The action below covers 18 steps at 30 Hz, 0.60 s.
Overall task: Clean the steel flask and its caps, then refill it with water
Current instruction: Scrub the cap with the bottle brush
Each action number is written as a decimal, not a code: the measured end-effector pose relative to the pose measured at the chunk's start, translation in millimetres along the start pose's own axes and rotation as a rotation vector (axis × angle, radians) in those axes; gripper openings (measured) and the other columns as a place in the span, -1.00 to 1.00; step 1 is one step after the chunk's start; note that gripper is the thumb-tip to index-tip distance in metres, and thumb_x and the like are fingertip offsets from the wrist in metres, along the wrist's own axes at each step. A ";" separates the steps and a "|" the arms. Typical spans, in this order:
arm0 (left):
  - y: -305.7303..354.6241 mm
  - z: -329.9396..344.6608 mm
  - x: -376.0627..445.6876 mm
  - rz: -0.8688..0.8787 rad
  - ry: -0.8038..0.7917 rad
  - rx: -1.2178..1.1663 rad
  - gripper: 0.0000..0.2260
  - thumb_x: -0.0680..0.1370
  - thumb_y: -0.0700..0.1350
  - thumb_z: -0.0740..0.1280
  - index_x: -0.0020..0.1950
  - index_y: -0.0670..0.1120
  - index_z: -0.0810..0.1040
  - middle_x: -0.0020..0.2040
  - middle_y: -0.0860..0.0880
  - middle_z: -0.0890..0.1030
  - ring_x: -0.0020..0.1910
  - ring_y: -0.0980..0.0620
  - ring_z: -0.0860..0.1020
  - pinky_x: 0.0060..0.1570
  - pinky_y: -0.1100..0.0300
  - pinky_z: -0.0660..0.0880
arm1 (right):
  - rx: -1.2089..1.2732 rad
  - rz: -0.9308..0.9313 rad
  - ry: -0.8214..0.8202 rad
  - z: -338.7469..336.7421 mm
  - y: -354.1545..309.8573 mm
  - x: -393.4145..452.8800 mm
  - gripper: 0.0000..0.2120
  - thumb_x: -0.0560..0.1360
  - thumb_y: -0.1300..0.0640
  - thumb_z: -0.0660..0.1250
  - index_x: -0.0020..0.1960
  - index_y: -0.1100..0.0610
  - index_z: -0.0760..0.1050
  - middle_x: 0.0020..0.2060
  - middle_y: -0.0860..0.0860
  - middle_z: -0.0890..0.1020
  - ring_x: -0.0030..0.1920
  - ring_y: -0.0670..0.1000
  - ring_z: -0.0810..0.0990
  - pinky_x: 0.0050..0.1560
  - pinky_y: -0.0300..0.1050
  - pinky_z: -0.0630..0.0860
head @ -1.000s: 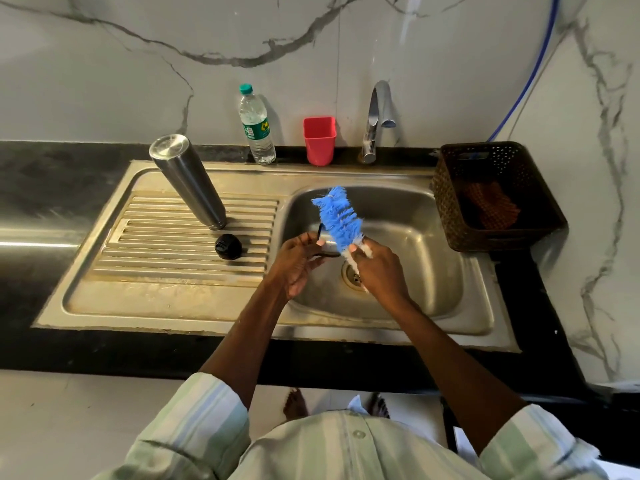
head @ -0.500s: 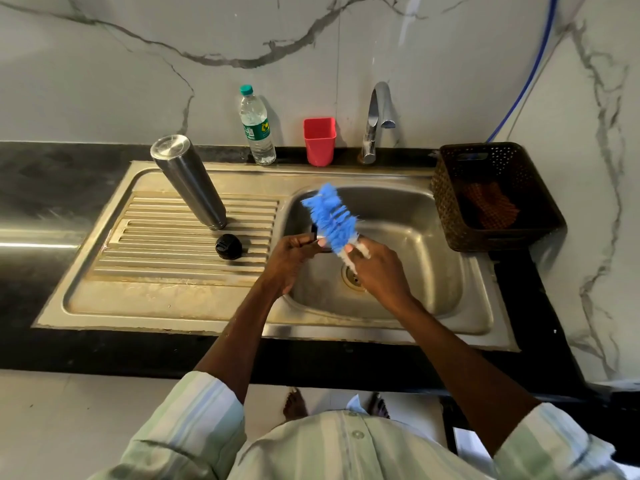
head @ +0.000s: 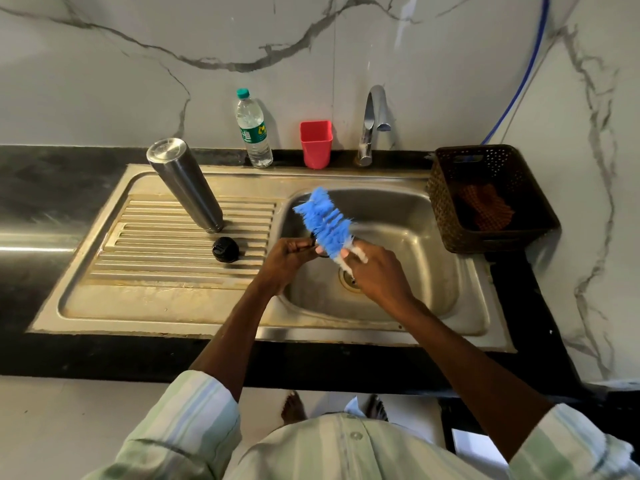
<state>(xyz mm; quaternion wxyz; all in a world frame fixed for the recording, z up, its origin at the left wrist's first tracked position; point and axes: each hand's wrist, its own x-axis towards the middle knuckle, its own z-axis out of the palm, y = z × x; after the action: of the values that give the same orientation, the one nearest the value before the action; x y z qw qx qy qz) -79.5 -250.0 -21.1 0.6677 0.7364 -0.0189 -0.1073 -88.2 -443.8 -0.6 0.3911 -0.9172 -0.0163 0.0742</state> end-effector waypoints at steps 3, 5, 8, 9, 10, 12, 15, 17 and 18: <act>2.8 3.7 -0.3 0.024 -0.021 0.006 -0.82 0.59 -0.18 0.36 0.14 -0.18 0.67 -0.01 0.04 0.72 0.07 0.15 0.64 0.09 0.29 0.51 | 0.051 0.085 0.018 -1.5 6.1 10.3 -0.72 0.56 -0.11 0.24 0.14 -0.01 0.58 -0.01 0.07 0.67 0.01 0.15 0.61 -0.01 0.01 0.52; 10.4 7.8 -2.8 0.042 -0.034 -0.001 -0.86 0.58 -0.17 0.35 0.08 -0.11 0.69 -0.03 0.04 0.72 0.05 0.13 0.64 0.11 0.27 0.52 | 0.068 0.131 0.020 -3.2 9.4 15.1 -0.74 0.56 -0.10 0.25 0.11 0.00 0.60 -0.01 0.08 0.67 0.02 0.16 0.60 -0.02 0.00 0.52; 16.9 3.4 0.6 0.059 -0.037 -0.010 -0.85 0.59 -0.14 0.35 0.08 -0.09 0.69 -0.01 0.00 0.72 0.08 0.06 0.64 0.17 0.17 0.53 | 0.108 0.077 0.056 -0.3 10.0 1.9 -0.76 0.57 -0.06 0.25 0.14 -0.01 0.58 0.00 0.06 0.68 0.03 0.14 0.60 0.05 0.05 0.53; 17.0 0.2 1.6 0.055 -0.028 0.003 -0.84 0.59 -0.12 0.36 0.10 -0.12 0.69 0.02 -0.03 0.72 0.10 0.01 0.64 0.23 0.08 0.52 | 0.125 0.056 0.082 0.2 11.6 -2.1 -0.76 0.58 -0.05 0.24 0.16 -0.01 0.57 0.01 0.05 0.68 0.04 0.14 0.60 0.07 0.07 0.52; 15.4 -2.9 1.9 0.046 -0.026 0.015 -0.81 0.58 -0.10 0.37 0.11 -0.14 0.69 0.04 -0.06 0.72 0.12 -0.03 0.64 0.28 -0.02 0.49 | 0.133 0.036 0.102 -0.2 12.4 -4.7 -0.74 0.58 -0.04 0.23 0.19 0.00 0.56 0.02 0.06 0.68 0.04 0.14 0.60 0.08 0.08 0.52; 8.8 -3.8 1.1 0.022 -0.034 0.032 -0.78 0.58 -0.07 0.39 0.13 -0.15 0.69 0.07 -0.08 0.71 0.16 -0.06 0.63 0.34 -0.14 0.44 | 0.125 0.028 0.111 -0.5 14.0 -3.5 -0.72 0.58 -0.04 0.23 0.23 0.00 0.55 0.04 0.06 0.68 0.05 0.14 0.60 0.08 0.06 0.52; 12.6 4.7 -2.0 0.038 -0.056 0.006 -0.80 0.58 -0.13 0.37 0.14 -0.17 0.67 0.05 -0.04 0.71 0.14 0.00 0.63 0.27 0.03 0.50 | 0.178 0.105 0.074 -0.8 12.4 2.4 -0.75 0.58 -0.02 0.25 0.19 0.01 0.58 0.03 0.05 0.68 0.06 0.11 0.61 0.08 0.02 0.53; 14.5 6.6 0.6 0.047 -0.048 -0.007 -0.80 0.59 -0.13 0.36 0.16 -0.18 0.66 0.06 -0.04 0.71 0.13 0.01 0.64 0.22 0.11 0.52 | 0.215 0.110 0.096 -1.3 11.3 -1.8 -0.77 0.58 -0.02 0.25 0.16 0.00 0.59 0.00 0.03 0.68 0.04 0.10 0.61 0.07 0.03 0.54; 14.8 4.8 2.7 0.046 -0.022 -0.015 -0.79 0.59 -0.13 0.36 0.16 -0.18 0.66 0.06 -0.05 0.71 0.12 0.00 0.64 0.20 0.11 0.53 | 0.226 0.087 0.113 -1.0 9.8 -5.7 -0.77 0.58 -0.02 0.25 0.16 -0.02 0.58 -0.01 0.01 0.68 0.03 0.09 0.62 0.06 0.04 0.54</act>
<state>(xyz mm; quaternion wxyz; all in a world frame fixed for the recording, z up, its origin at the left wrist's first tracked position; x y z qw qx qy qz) -76.0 -256.7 -7.3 0.6751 0.7297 -0.0423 -0.1004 -94.0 -451.8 -6.3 0.4887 -0.8698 0.0538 0.0408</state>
